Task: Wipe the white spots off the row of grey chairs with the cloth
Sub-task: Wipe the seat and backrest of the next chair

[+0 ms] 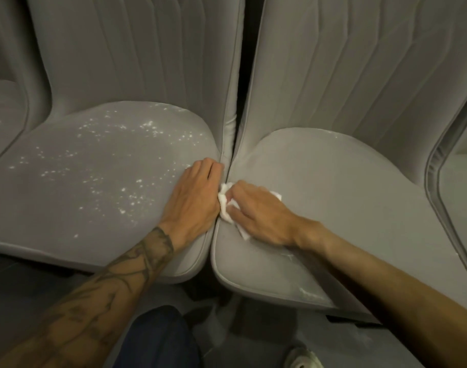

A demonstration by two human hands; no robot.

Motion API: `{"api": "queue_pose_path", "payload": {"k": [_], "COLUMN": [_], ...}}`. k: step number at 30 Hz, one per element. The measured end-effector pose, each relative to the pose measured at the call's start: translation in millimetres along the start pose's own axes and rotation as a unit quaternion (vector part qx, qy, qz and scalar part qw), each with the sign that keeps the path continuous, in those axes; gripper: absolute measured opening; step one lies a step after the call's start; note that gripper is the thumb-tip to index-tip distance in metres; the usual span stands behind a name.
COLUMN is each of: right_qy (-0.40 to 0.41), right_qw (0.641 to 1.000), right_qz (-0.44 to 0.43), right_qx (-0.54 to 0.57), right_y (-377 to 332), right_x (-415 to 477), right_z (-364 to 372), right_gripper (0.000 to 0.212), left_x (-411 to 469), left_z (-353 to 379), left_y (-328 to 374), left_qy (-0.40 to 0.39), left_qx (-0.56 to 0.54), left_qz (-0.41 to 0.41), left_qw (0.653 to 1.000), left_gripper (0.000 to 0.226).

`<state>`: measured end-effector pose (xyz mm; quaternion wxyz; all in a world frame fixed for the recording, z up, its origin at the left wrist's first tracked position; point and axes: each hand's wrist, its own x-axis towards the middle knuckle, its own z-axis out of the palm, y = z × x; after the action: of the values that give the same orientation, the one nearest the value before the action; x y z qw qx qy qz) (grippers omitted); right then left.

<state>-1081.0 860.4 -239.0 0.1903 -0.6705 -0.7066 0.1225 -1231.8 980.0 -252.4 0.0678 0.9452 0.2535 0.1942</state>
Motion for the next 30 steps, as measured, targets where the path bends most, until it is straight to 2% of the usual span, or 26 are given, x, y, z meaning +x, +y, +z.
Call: {"api": "queue_pose_path", "payload": {"k": [3,7,10,12,14,19,21,23,26,28,30], "right_qy": [-0.025,0.013,0.028,0.001,-0.033,0.018,0.033,0.035,-0.002,0.015,0.043], "right_qw": [1.000,0.991,0.995,0.999,0.999,0.985,0.987,0.994,0.999,0.996,0.983], "right_qz": [0.010,0.130,0.087,0.028,0.016,0.163,0.148,0.089,0.043,0.083,0.172], "right_qx": [-0.013,-0.040,-0.038,-0.018,-0.011,-0.055,-0.060,-0.046,-0.015,-0.019,-0.037], "right_y": [2.1,8.7,-18.8,-36.7,-37.1,-27.2,-40.6,-57.7,-65.9,-51.1,-32.8], "right_x": [2.5,32.2,0.6,-32.8,-45.6,-10.5,-22.0,-54.8,-91.6,-85.3,-68.2], "right_z": [-10.9,-21.3,-4.7,-0.4,-8.2,-20.2,-8.4,3.8,-2.3,-15.6,-25.2], "right_gripper": [0.018,0.024,0.021,0.018,0.018,0.025,0.024,0.021,0.015,0.015,0.020], "left_x": [0.3,0.9,-0.7,-0.8,-1.3,-4.0,-10.4,-15.8,-19.2,-19.9,-21.2], "left_z": [-0.5,-3.7,-4.9,-5.2,-6.2,-11.8,-13.0,-14.0,-14.6,-14.6,-13.2], "left_y": [-0.4,0.9,0.7,1.2,3.1,4.0,5.2,8.5,13.1,14.0,12.4], "left_qy": [0.001,0.007,-0.003,0.005,0.014,-0.011,-0.011,-0.005,-0.010,-0.007,-0.007], "left_qx": [0.011,0.020,0.032,0.031,0.027,0.012,0.010,0.007,0.011,0.020,0.025], "left_qz": [0.002,-0.002,0.011,0.004,-0.005,-0.005,0.007,0.022,0.029,0.032,0.031], "left_qw": [1.000,1.000,0.999,0.999,1.000,1.000,1.000,1.000,0.999,0.999,0.999], "left_gripper": [0.037,0.029,0.035,0.034,0.027,0.028,0.030,0.027,0.026,0.026,0.028]}}
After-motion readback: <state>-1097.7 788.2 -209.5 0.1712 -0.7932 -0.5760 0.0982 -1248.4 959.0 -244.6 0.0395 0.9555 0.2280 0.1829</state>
